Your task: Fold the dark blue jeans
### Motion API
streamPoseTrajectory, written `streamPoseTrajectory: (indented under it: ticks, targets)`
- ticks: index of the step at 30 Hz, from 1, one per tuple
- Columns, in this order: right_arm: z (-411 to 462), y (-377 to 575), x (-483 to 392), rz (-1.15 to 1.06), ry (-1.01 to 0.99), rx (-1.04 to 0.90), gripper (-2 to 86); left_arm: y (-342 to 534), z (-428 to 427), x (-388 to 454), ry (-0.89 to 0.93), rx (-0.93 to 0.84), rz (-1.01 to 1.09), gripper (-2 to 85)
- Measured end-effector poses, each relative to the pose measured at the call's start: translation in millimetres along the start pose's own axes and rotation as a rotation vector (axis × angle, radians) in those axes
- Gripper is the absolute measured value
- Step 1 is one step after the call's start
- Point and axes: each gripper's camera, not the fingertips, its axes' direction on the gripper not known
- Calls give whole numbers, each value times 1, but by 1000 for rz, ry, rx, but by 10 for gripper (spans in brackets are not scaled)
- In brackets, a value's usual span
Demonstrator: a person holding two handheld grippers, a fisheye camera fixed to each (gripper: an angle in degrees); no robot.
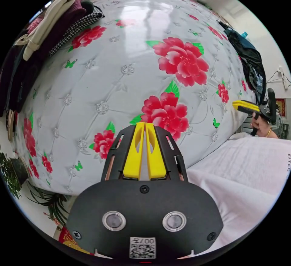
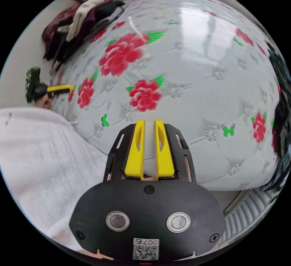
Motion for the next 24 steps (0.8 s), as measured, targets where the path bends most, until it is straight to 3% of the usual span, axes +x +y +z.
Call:
streamPoseTrajectory:
  ticks: [4, 10, 13, 18, 24]
  targets:
    - [-73, 49, 112, 343, 191, 312, 80, -1, 23, 33, -10, -70, -28, -10]
    - [-176, 131, 265, 707, 483, 520, 91, 8, 45, 55, -77, -64, -136, -10]
    - [-199, 141, 321, 748, 540, 487, 97, 17, 51, 56, -126, -44, -141, -10]
    - [-200, 139, 386, 766, 542, 365, 107, 36, 60, 28, -51, -32, -398, -10]
    - [-194, 138, 419, 626, 559, 163, 79, 73, 67, 11, -23, -21, -592, -10]
